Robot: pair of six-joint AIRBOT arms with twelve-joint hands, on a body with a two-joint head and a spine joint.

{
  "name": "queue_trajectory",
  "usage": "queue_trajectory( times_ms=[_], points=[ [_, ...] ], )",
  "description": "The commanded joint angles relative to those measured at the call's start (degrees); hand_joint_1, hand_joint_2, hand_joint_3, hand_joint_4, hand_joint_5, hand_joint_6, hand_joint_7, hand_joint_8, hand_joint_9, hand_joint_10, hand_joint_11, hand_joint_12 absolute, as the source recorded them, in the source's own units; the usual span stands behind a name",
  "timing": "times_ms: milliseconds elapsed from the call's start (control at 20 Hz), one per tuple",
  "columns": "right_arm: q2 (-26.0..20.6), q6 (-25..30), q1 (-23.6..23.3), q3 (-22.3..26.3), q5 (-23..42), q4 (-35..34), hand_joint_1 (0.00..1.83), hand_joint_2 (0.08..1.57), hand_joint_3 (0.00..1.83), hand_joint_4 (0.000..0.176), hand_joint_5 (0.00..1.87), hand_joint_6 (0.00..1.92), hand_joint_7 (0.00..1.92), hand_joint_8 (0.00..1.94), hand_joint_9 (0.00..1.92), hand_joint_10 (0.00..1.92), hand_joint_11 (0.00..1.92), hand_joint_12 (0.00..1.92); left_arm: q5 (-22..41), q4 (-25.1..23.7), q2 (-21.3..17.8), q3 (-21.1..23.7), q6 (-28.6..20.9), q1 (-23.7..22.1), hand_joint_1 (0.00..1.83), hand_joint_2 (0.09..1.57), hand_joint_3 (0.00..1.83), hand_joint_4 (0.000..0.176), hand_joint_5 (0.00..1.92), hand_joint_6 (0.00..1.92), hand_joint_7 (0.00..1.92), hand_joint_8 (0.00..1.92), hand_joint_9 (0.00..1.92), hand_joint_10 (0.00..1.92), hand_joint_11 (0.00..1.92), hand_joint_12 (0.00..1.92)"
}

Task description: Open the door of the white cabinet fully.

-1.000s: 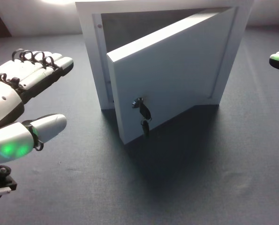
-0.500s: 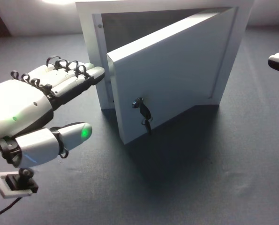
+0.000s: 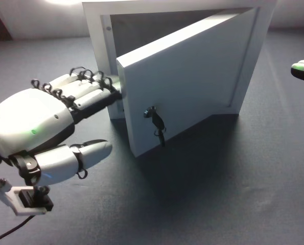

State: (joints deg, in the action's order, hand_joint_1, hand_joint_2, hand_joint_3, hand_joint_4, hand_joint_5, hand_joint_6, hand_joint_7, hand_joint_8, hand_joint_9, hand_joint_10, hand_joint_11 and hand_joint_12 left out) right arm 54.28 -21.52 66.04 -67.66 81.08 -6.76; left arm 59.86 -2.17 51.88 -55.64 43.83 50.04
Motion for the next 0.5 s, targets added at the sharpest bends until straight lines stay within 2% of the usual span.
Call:
queue_trajectory(
  times_ms=[0, 100, 250, 450],
  points=[
    [0.03, 0.63, -0.08, -0.28, 7.27, -1.27, 0.53, 1.37, 0.00, 0.000, 0.34, 0.00, 0.32, 0.00, 0.20, 0.00, 0.13, 0.03, 6.49, -0.01, 0.46, -0.03, -0.60, -0.75, 0.15, 1.51, 0.00, 0.000, 0.06, 0.00, 0.08, 0.00, 0.11, 0.00, 0.00, 0.50],
    [0.09, 0.65, -0.08, -0.35, 7.19, -1.24, 0.51, 1.38, 0.00, 0.000, 0.34, 0.00, 0.33, 0.00, 0.21, 0.00, 0.14, 0.03, 6.45, -1.03, 0.86, -0.04, -1.58, -0.89, 0.16, 1.50, 0.00, 0.000, 0.06, 0.00, 0.08, 0.00, 0.12, 0.00, 0.00, 0.57],
    [0.12, 0.88, -0.08, -0.44, 6.98, -1.22, 0.48, 1.38, 0.00, 0.000, 0.34, 0.00, 0.33, 0.00, 0.22, 0.00, 0.16, 0.03, 6.45, -2.23, 1.26, 0.01, -2.44, -1.22, 0.14, 1.50, 0.00, 0.000, 0.07, 0.00, 0.08, 0.00, 0.10, 0.00, 0.00, 0.44],
    [0.12, 1.13, -0.08, -0.44, 6.99, -1.11, 0.45, 1.39, 0.00, 0.000, 0.34, 0.00, 0.32, 0.00, 0.20, 0.00, 0.15, 0.03, 6.46, -3.46, 1.57, 0.05, -3.33, -1.66, 0.17, 1.49, 0.00, 0.000, 0.10, 0.00, 0.13, 0.00, 0.15, 0.00, 0.00, 0.57]
  ],
)
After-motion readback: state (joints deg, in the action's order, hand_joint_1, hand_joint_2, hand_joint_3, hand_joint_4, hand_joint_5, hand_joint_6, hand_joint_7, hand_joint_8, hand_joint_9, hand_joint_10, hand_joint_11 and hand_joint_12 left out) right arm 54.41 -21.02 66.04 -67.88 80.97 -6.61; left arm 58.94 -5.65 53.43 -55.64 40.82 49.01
